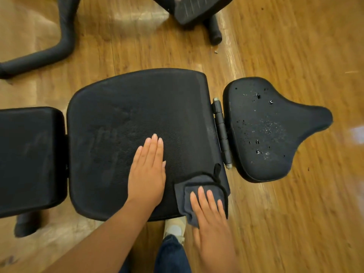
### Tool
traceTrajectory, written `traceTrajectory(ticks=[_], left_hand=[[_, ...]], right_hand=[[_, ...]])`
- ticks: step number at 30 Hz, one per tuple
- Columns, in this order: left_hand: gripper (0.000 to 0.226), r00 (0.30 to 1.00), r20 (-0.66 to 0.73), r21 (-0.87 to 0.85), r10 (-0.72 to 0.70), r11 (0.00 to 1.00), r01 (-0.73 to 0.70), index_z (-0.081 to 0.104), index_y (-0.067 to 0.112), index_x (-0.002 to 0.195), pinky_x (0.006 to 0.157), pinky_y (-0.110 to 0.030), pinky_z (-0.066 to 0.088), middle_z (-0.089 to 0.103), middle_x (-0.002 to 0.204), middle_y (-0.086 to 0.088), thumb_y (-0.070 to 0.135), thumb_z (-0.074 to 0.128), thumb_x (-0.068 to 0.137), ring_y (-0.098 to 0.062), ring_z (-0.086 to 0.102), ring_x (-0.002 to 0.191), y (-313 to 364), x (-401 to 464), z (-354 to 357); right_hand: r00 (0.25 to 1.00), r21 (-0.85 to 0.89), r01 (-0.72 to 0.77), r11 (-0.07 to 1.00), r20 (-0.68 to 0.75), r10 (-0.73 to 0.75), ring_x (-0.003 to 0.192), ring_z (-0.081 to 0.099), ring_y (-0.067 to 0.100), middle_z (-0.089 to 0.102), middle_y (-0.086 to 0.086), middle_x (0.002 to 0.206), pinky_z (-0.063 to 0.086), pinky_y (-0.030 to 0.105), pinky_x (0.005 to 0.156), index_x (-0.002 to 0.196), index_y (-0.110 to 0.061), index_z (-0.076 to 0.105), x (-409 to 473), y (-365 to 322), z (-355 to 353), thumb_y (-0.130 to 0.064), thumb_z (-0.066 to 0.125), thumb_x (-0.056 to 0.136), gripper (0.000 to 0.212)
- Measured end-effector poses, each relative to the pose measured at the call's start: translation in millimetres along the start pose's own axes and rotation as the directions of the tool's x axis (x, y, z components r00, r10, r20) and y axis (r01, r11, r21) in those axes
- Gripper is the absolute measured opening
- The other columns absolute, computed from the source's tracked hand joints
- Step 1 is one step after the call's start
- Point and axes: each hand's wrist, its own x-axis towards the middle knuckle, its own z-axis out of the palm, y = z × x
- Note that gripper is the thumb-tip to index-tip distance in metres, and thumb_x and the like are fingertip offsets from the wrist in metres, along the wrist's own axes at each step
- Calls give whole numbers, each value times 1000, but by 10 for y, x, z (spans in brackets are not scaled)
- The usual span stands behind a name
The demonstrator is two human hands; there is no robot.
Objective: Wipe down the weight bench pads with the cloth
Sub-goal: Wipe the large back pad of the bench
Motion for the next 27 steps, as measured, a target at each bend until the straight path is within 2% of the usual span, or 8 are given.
traceTrajectory(ticks=[2, 6, 8, 10, 12, 15, 23, 27], left_hand=[[55, 1000, 0, -2, -5, 1000, 5, 26, 1, 144, 112, -39, 16, 29, 151, -17, 26, 21, 95, -28, 26, 140, 4, 2, 1], [55, 1000, 2, -13, -7, 1000, 7, 24, 2, 145, 113, -39, 15, 26, 152, -15, 26, 20, 96, -26, 22, 141, 2, -7, 11], [55, 1000, 3, -15, -11, 1000, 11, 23, 3, 146, 114, -38, 14, 24, 153, -14, 26, 20, 96, -25, 20, 142, 2, -8, 17], [55, 1000, 5, -18, -13, 1000, 13, 22, 3, 146, 115, -37, 11, 23, 154, -14, 26, 20, 96, -24, 18, 142, 4, -3, 19], [55, 1000, 6, -20, -14, 1000, 14, 22, 3, 146, 115, -36, 10, 23, 154, -14, 26, 21, 96, -24, 17, 142, 0, -7, 20], [55, 1000, 11, -27, -18, 999, 19, 21, 3, 146, 115, -37, 11, 22, 154, -14, 25, 21, 96, -24, 16, 142, 0, -9, 13], [55, 999, 37, -33, -18, 999, 19, 24, 4, 145, 113, -39, 16, 24, 153, -13, 25, 24, 95, -23, 18, 142, -2, -6, 4], [53, 999, 44, -36, -20, 999, 21, 25, 4, 145, 113, -39, 16, 27, 152, -13, 28, 16, 98, -23, 17, 142, -7, 2, -1]], right_hand=[[1000, 45, 4, 999, -3, -4, 144, -5, 16, -2, -1, 157, 9, 34, 110, 149, -19, 0, -76, -2, 41, -25, 37, 71, 86], [1000, 44, 15, 999, -17, -15, 144, -4, 14, -6, -3, 157, 9, 35, 111, 149, -20, 1, -38, 48, 40, -25, 38, 71, 86], [999, 43, -5, 999, -32, 6, 144, -4, 12, 6, -2, 157, 9, 34, 111, 149, -22, 7, 60, 96, 0, -25, 37, 70, 85], [997, 55, -61, 997, -46, 63, 143, -3, 9, 28, 1, 152, 10, 34, 110, 144, -21, 26, 210, 116, -55, -24, 37, 70, 74], [992, 57, -114, 992, -55, 117, 143, 5, 11, 38, 2, 145, 12, 35, 111, 137, -17, 37, 372, 126, -112, -23, 36, 75, 63], [992, 60, -115, 992, -38, 117, 140, 15, 13, 31, 0, 149, 11, 38, 112, 144, -20, 31, 601, 211, -182, -23, 33, 83, 61], [997, 126, -78, 989, 27, 75, 142, -9, 10, -1, -6, 155, -2, 35, 118, 148, -23, 6, 1525, 309, -415, -33, 8, 86, 62], [997, 167, -67, 984, -19, 71, 144, -5, 17, 3, 2, 157, 1, 38, 118, 149, -17, 12, 2227, 290, -581, -20, 24, 96, 54]])
